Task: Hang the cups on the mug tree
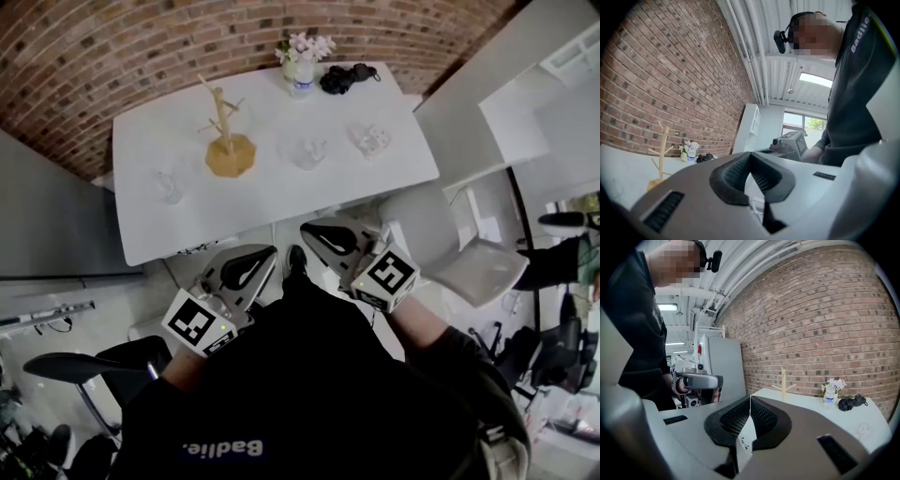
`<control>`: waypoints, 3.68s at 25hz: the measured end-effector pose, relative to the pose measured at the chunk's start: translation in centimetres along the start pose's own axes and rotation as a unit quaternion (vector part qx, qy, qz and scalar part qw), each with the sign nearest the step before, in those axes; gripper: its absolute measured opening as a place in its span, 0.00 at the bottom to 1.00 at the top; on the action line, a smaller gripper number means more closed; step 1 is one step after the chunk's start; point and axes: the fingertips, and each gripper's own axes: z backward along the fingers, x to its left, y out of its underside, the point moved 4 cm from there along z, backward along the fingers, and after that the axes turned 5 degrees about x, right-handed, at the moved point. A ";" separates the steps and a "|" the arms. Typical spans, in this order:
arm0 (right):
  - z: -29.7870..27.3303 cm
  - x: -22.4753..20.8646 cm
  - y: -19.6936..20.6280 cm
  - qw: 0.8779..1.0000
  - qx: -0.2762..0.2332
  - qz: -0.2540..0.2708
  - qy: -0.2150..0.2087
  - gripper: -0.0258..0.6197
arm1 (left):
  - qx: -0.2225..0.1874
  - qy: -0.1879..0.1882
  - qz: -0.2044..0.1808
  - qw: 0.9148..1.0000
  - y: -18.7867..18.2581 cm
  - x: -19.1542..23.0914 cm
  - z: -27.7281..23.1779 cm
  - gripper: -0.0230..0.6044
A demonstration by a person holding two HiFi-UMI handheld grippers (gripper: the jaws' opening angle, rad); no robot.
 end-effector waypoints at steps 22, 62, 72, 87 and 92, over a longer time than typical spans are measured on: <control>-7.1 -20.5 7.6 0.985 0.148 0.088 -0.029 0.09 | 0.042 -0.098 0.059 0.993 0.3 10.2 -12.6 0.03; -15.6 -25.4 20.4 0.776 0.532 0.337 -0.043 0.16 | 0.054 -0.104 0.044 0.992 1.0 12.2 -6.5 0.03; -16.1 -25.7 20.7 0.747 0.570 0.332 -0.080 0.13 | 0.060 -0.104 0.032 0.992 0.4 11.7 -5.0 0.03; -14.8 -23.3 14.9 0.863 0.442 0.237 -0.058 0.11 | 0.056 -0.111 0.018 0.992 0.0 12.2 -4.7 0.03; -14.2 -19.3 12.1 0.899 0.382 0.196 -0.083 0.11 | 0.050 -0.116 0.017 0.992 -0.1 12.5 -4.0 0.03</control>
